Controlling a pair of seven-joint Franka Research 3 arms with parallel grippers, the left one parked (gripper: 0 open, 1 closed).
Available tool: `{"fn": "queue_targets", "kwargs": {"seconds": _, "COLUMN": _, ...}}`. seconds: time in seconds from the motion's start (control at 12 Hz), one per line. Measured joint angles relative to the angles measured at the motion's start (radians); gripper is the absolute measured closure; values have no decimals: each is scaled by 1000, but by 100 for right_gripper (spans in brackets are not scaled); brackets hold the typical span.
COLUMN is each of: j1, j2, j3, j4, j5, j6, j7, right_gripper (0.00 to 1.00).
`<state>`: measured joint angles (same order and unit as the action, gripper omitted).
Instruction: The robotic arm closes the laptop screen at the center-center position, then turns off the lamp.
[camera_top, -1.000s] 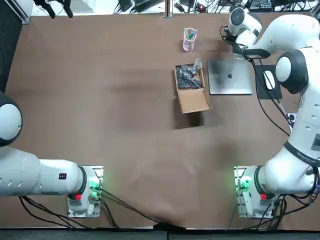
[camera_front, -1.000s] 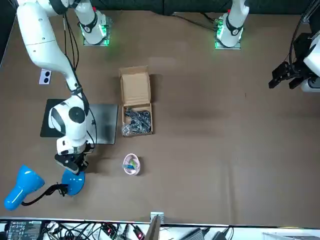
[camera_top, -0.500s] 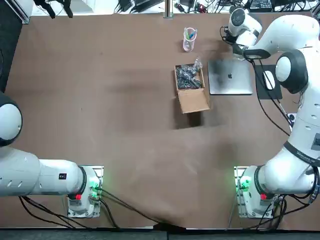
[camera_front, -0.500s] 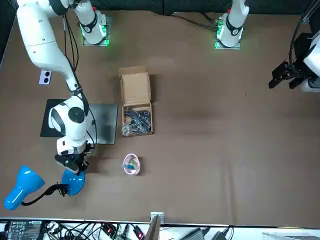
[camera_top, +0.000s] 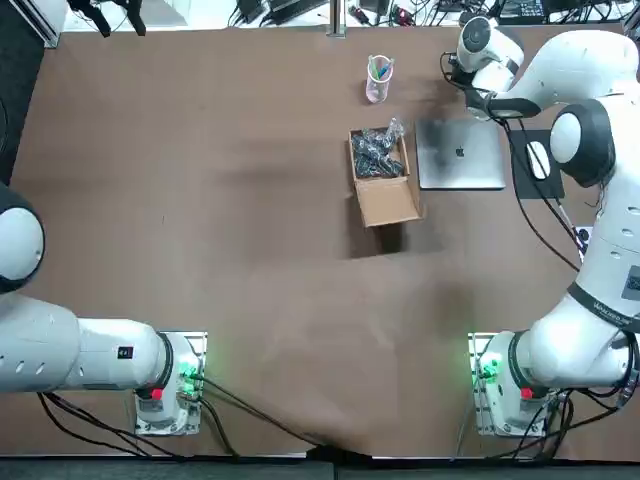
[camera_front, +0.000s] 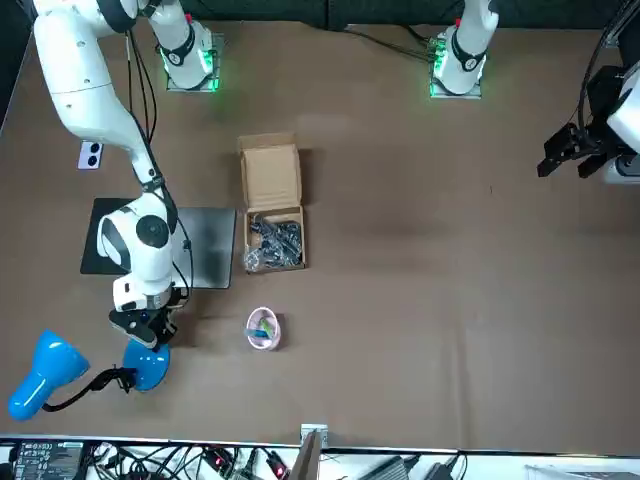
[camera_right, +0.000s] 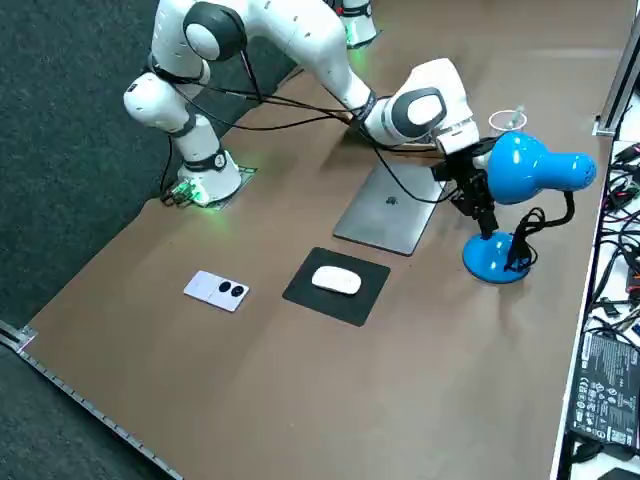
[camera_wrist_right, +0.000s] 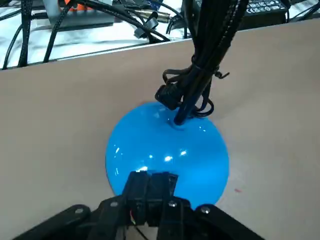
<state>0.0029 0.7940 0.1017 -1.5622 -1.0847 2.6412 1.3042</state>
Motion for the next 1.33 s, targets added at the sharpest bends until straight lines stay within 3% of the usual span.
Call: {"fn": "queue_targets", "kwargs": {"seconds": 1.33, "j1": -1, "j2": 6, "j3": -12, "j4": 8, "j5": -2, "j6": 31, "j7": 5, "right_gripper": 98}}
